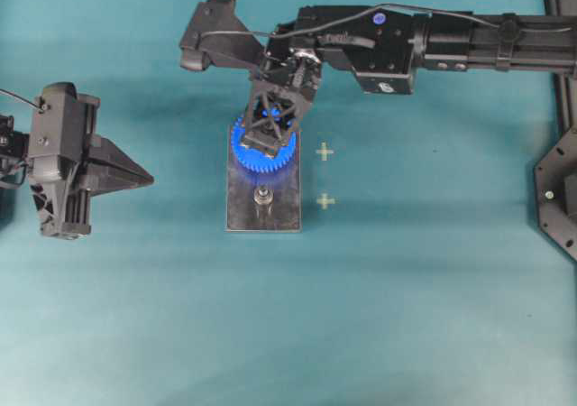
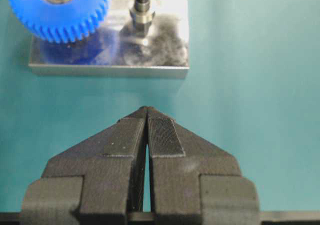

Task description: Fit the large gear onto the shaft.

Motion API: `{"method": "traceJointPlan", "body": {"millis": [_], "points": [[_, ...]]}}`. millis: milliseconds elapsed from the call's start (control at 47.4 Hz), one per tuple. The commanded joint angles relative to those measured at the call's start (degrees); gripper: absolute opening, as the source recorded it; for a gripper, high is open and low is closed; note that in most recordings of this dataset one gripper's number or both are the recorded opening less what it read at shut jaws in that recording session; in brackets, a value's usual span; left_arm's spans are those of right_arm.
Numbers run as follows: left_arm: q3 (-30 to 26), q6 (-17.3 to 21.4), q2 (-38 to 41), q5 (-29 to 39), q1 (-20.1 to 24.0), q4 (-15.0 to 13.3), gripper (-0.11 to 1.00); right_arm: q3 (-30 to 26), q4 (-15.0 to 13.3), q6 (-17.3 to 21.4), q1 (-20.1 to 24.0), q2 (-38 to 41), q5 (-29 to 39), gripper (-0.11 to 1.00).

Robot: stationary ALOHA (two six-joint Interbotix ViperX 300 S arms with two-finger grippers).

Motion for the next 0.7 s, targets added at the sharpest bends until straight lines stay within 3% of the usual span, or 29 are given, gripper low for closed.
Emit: {"method": "traceJointPlan", "body": {"millis": [0, 676], "points": [[-0.7, -0.09, -0.18, -0.53, -0.18, 0.18, 0.0, -1.23, 0.18, -0.44, 0.18, -0.79, 0.79, 0.71], [-0.62, -0.09, -0.26, -0.62, -0.18, 0.18, 0.0, 2.29, 0.18, -0.44, 1.14, -2.46, 2.46, 0.7]]}}
